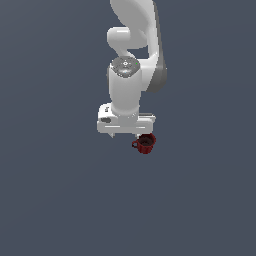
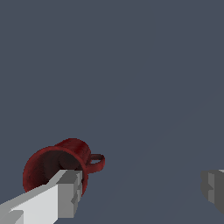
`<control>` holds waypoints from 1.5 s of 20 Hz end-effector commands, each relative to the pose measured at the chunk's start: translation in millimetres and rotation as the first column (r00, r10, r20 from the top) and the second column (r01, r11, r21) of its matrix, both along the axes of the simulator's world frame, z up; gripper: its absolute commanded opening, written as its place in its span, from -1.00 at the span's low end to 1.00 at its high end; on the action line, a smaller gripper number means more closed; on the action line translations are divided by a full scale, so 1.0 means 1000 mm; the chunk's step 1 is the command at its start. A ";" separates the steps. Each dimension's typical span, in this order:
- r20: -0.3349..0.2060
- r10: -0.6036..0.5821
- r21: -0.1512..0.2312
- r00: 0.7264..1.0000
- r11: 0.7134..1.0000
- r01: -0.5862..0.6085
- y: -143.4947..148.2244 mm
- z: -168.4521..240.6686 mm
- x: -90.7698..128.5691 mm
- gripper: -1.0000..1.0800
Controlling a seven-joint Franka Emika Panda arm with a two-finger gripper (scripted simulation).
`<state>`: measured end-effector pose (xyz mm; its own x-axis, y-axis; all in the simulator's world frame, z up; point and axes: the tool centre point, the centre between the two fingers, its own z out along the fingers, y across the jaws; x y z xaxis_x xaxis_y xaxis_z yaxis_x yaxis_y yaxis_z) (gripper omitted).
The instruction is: Pick up the object and move it to a goal position.
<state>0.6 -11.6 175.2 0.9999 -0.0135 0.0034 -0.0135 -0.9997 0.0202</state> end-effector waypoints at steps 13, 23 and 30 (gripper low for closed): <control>-0.009 -0.008 0.015 1.000 1.000 0.008 0.006 -0.006 -0.002 0.23; -0.019 0.106 0.023 0.994 0.994 -0.106 0.014 -0.014 -0.002 0.23; -0.029 0.268 0.039 0.963 0.963 -0.266 0.025 -0.025 -0.002 0.23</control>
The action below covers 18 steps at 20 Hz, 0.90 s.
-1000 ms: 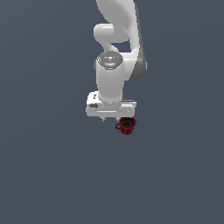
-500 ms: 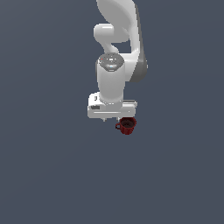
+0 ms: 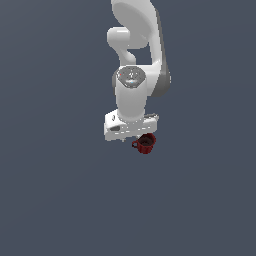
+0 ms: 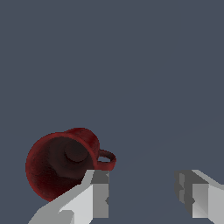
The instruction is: Pick up the object and move it to a goal position.
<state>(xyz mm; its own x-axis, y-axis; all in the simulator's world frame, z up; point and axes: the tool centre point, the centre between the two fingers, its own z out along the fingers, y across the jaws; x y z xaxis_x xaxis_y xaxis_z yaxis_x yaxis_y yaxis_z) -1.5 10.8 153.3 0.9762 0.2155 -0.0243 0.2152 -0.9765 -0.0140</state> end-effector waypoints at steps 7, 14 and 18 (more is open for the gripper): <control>-0.014 0.242 0.028 0.970 0.970 -0.242 0.018 -0.016 -0.001 0.23; -0.014 0.434 0.057 0.901 0.900 -0.432 0.033 -0.028 -0.002 0.23; -0.009 0.535 0.075 0.845 0.843 -0.533 0.041 -0.035 -0.003 0.23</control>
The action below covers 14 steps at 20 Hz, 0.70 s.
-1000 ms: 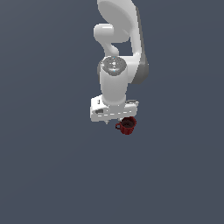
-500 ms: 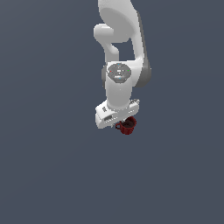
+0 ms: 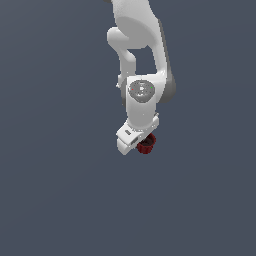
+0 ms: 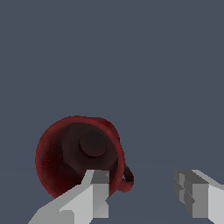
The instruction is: Pick up the object and move it to a goal position.
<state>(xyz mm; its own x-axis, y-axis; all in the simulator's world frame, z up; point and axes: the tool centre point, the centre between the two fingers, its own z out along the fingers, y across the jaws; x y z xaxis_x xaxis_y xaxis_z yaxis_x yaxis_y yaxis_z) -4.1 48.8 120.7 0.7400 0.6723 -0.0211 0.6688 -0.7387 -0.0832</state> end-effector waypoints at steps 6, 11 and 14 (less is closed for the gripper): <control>-0.002 0.186 0.032 0.983 0.982 -0.186 0.014 -0.011 -0.002 0.23; 0.000 0.261 0.047 0.965 0.964 -0.261 0.020 -0.015 -0.002 0.23; 0.002 0.289 0.052 0.957 0.956 -0.289 0.022 -0.016 -0.003 0.23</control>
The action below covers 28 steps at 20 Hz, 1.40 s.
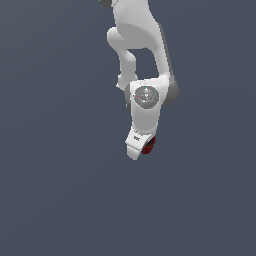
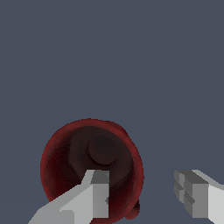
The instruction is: Pick up the object and move it to a goal position.
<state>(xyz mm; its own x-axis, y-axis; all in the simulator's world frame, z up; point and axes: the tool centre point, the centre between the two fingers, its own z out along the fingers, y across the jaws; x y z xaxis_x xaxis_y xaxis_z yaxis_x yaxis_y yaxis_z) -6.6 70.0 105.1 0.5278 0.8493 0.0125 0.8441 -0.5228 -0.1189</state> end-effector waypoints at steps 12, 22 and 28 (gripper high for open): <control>0.000 0.032 0.006 0.999 0.999 -0.032 0.004 -0.017 -0.002 0.23; 0.000 0.035 0.007 0.999 0.999 -0.035 0.005 -0.031 -0.004 -1.00; 0.000 0.035 0.007 0.999 0.999 -0.035 0.005 -0.031 -0.004 -1.00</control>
